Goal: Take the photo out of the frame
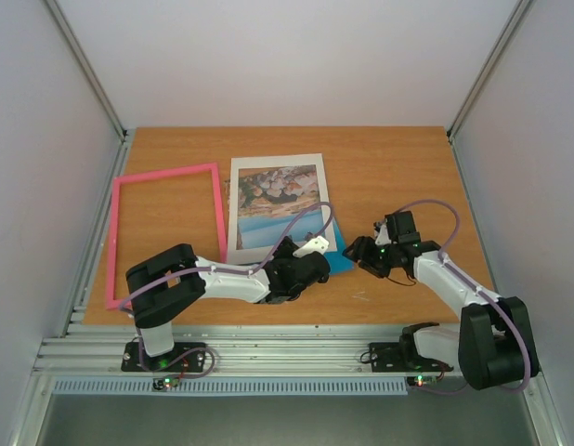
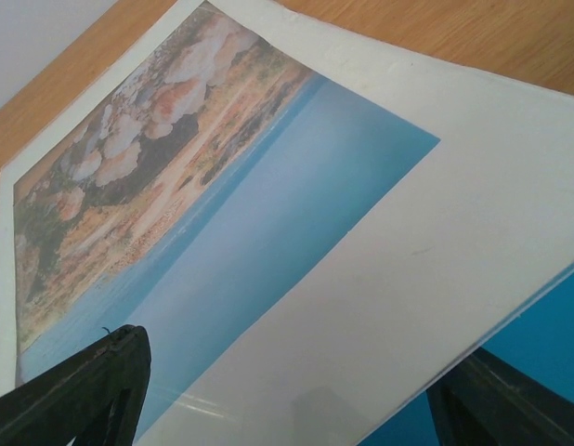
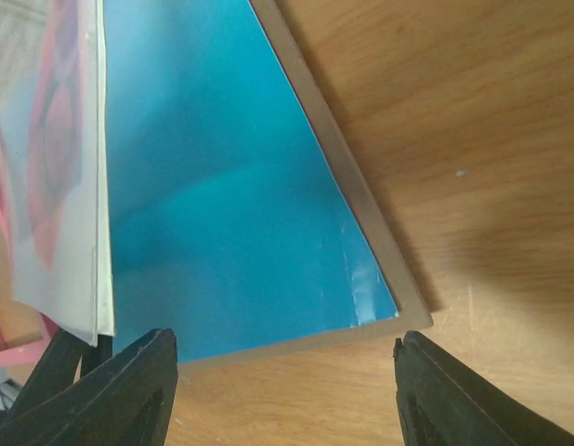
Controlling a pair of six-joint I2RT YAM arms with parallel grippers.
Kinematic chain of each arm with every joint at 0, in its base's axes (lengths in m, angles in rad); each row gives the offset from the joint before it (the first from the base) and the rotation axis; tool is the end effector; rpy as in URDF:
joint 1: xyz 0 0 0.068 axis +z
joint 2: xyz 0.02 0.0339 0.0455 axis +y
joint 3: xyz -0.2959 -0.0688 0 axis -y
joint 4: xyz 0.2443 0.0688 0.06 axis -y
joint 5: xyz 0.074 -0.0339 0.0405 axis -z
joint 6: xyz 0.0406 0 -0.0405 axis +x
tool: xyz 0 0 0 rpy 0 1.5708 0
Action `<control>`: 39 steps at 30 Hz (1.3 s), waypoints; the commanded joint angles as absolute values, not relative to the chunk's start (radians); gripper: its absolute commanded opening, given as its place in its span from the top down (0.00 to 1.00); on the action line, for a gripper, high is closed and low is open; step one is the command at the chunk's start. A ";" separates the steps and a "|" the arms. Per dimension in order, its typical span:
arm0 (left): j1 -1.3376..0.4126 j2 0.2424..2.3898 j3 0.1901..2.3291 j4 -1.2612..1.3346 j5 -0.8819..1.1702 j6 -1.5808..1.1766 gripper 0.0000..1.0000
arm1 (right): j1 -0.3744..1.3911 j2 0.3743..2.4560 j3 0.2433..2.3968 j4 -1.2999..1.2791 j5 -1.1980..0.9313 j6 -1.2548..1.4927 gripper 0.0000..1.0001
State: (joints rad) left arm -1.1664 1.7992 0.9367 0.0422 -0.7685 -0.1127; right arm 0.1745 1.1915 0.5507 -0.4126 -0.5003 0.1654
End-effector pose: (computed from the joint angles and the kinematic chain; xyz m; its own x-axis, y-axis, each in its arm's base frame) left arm 0.1683 -0.3216 0.1797 -0.3393 0.5873 -0.7348 0.4391 0.7897 0.4284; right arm 0.1900 0.0533 0.1951 -0.9078 -0.0133 -0.4192 -0.2398 0.8365 0.4927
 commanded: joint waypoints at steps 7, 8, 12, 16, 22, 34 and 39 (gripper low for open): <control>-1.161 1.781 0.962 0.059 -0.796 -0.173 0.19 | 0.241 1.294 0.624 -0.413 -0.392 0.118 0.34; -1.161 1.780 0.962 0.055 -0.796 -0.177 0.19 | 0.245 1.304 0.628 -0.412 -0.384 0.116 0.34; -1.159 1.779 0.960 0.051 -0.793 -0.181 0.19 | 0.263 1.340 0.635 -0.401 -0.371 0.116 0.32; -1.157 1.781 0.960 0.046 -0.790 -0.187 0.19 | 0.276 1.363 0.631 -0.388 -0.361 0.116 0.32; -1.155 1.784 0.959 0.040 -0.781 -0.197 0.19 | 0.285 1.384 0.622 -0.357 -0.382 0.126 0.31; -1.151 1.819 0.957 0.018 -0.759 -0.235 0.19 | 0.285 1.372 0.597 -0.261 -0.457 0.179 0.31; -1.145 1.843 0.966 0.006 -0.751 -0.247 0.19 | 0.285 1.371 0.601 -0.299 -0.423 0.165 0.31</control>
